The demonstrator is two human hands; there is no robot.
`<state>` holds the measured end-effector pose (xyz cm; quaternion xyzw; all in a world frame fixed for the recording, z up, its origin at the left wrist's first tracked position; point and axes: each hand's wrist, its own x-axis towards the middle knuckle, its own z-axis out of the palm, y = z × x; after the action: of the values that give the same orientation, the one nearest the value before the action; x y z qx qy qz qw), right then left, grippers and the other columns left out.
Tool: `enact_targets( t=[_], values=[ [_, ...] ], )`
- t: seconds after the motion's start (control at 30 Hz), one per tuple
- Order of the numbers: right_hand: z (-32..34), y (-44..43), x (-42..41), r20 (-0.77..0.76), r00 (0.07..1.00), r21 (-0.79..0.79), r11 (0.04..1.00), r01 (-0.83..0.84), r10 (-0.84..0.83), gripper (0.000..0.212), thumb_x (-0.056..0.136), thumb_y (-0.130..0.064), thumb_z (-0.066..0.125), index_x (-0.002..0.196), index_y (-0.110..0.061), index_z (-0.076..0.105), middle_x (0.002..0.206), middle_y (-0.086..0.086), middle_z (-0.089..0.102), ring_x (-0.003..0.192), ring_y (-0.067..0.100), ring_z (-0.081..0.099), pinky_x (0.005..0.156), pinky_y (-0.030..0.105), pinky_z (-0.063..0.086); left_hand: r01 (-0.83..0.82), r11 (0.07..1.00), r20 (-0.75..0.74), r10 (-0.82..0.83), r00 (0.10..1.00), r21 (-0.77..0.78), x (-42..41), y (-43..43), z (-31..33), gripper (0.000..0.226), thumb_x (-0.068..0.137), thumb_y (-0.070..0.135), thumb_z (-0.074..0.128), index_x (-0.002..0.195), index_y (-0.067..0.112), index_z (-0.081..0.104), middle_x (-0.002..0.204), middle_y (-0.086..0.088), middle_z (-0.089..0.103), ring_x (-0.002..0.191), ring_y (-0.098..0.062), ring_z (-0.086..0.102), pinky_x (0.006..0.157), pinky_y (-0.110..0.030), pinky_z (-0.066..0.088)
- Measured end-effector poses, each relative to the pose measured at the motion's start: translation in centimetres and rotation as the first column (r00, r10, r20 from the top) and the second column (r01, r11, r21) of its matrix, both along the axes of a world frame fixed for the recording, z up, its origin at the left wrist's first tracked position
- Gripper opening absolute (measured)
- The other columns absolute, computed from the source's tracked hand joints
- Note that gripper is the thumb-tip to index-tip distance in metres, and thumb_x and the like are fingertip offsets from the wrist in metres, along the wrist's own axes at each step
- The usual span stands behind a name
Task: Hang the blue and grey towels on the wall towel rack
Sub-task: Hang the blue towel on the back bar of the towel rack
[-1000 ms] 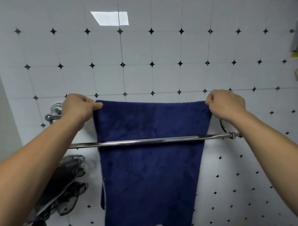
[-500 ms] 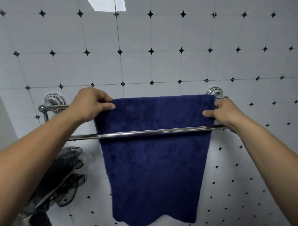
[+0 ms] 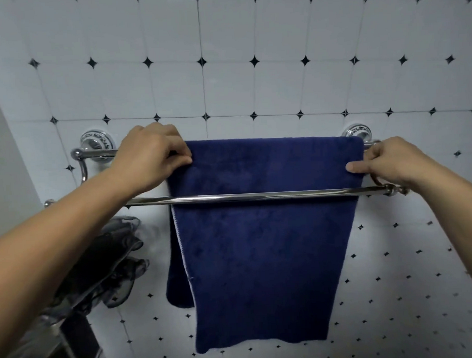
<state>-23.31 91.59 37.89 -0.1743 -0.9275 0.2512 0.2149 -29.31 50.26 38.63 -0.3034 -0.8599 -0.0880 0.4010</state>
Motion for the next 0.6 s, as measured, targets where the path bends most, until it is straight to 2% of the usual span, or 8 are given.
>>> enact_targets(
  t=[0.07, 0.13, 0.17, 0.23, 0.3, 0.37, 0.5, 0.6],
  values=[
    [0.5, 0.4, 0.4, -0.185, 0.98, 0.115, 0.989, 0.092, -0.07, 0.029, 0.071, -0.047, 0.077, 0.075, -0.023, 0.061, 0.078, -0.002, 0.065, 0.083, 0.027, 0.061, 0.068, 0.035, 0.045, -0.248, 0.921, 0.035, 0.25, 0.968, 0.301, 0.2, -0.5, 0.0, 0.035, 0.086, 0.052, 0.059, 0.07, 0.021, 0.065, 0.075, 0.002, 0.062, 0.072, -0.025, 0.053, 0.064, -0.035, 0.037],
    [0.9, 0.0, 0.5, -0.307, 0.952, 0.26, 0.962, 0.077, 0.007, 0.025, 0.075, -0.043, 0.073, 0.095, -0.031, 0.064, 0.094, -0.005, 0.068, 0.093, 0.027, 0.06, 0.074, 0.038, 0.045, -0.49, 0.817, 0.245, 0.43, 0.869, 0.305, 0.4, -0.8, -0.4, 0.052, 0.084, 0.064, 0.048, 0.067, 0.017, 0.064, 0.07, -0.003, 0.064, 0.069, -0.027, 0.052, 0.062, -0.034, 0.036],
    [1.1, -0.4, 0.2, -0.291, 0.953, 0.337, 0.941, 0.019, 0.085, 0.026, 0.078, -0.039, 0.072, 0.102, -0.031, 0.066, 0.102, -0.002, 0.069, 0.097, 0.029, 0.06, 0.078, 0.041, 0.046, -0.516, 0.814, 0.385, 0.4, 0.832, 0.267, 0.5, -0.8, -0.6, 0.054, 0.083, 0.065, 0.05, 0.068, 0.015, 0.066, 0.071, -0.005, 0.066, 0.069, -0.028, 0.055, 0.062, -0.034, 0.039],
    [1.2, -1.2, -0.6, -0.199, 0.962, 0.46, 0.885, -0.078, 0.188, 0.024, 0.084, -0.033, 0.069, 0.107, -0.029, 0.07, 0.112, 0.004, 0.069, 0.106, 0.036, 0.056, 0.088, 0.047, 0.044, -0.411, 0.774, 0.648, 0.002, 0.762, 0.481, 0.6, -0.8, -0.7, 0.041, 0.08, 0.051, 0.068, 0.074, 0.011, 0.072, 0.076, -0.003, 0.071, 0.074, -0.026, 0.062, 0.065, -0.032, 0.045],
    [1.3, -1.8, -1.2, -0.19, 0.962, 0.486, 0.87, -0.082, 0.197, 0.017, 0.087, -0.028, 0.067, 0.103, -0.028, 0.072, 0.113, 0.006, 0.069, 0.109, 0.037, 0.051, 0.091, 0.048, 0.039, -0.386, 0.601, 0.673, -0.371, 0.64, 0.699, 0.9, -0.1, -0.8, 0.019, 0.076, 0.03, 0.079, 0.078, 0.012, 0.072, 0.082, -0.002, 0.074, 0.079, -0.023, 0.064, 0.072, -0.034, 0.047],
    [1.6, -1.9, -1.4, -0.21, 0.96, 0.48, 0.875, -0.062, 0.183, 0.005, 0.087, -0.028, 0.066, 0.09, -0.03, 0.07, 0.107, 0.006, 0.07, 0.106, 0.036, 0.051, 0.091, 0.048, 0.038, -0.399, 0.538, 0.651, -0.444, 0.616, 0.743, 0.9, 0.6, -1.4, 0.012, 0.076, 0.019, 0.079, 0.074, 0.015, 0.068, 0.084, -0.002, 0.072, 0.081, -0.022, 0.062, 0.081, -0.038, 0.046],
    [2.7, -2.1, -1.9, -0.176, 0.979, 0.533, 0.846, 0.005, 0.106, 0.013, 0.088, -0.029, 0.06, 0.077, -0.033, 0.062, 0.103, 0.003, 0.07, 0.104, 0.034, 0.051, 0.086, 0.043, 0.036, -0.365, 0.392, 0.526, -0.477, 0.704, 0.844, 0.3, 1.4, -0.7, 0.014, 0.083, 0.015, 0.072, 0.092, 0.006, 0.066, 0.09, -0.012, 0.063, 0.082, -0.023, 0.058, 0.075, -0.038, 0.044],
    [3.0, -2.3, -2.4, -0.171, 0.985, 0.458, 0.887, 0.06, 0.022, 0.016, 0.088, -0.022, 0.052, 0.081, -0.026, 0.065, 0.102, 0.004, 0.069, 0.105, 0.034, 0.052, 0.085, 0.041, 0.036, -0.331, 0.365, 0.475, -0.443, 0.76, 0.87, -0.2, 1.7, 1.2, 0.026, 0.087, 0.022, 0.07, 0.072, 0.014, 0.052, 0.086, -0.013, 0.054, 0.076, -0.024, 0.05, 0.068, -0.037, 0.042]
  ],
)
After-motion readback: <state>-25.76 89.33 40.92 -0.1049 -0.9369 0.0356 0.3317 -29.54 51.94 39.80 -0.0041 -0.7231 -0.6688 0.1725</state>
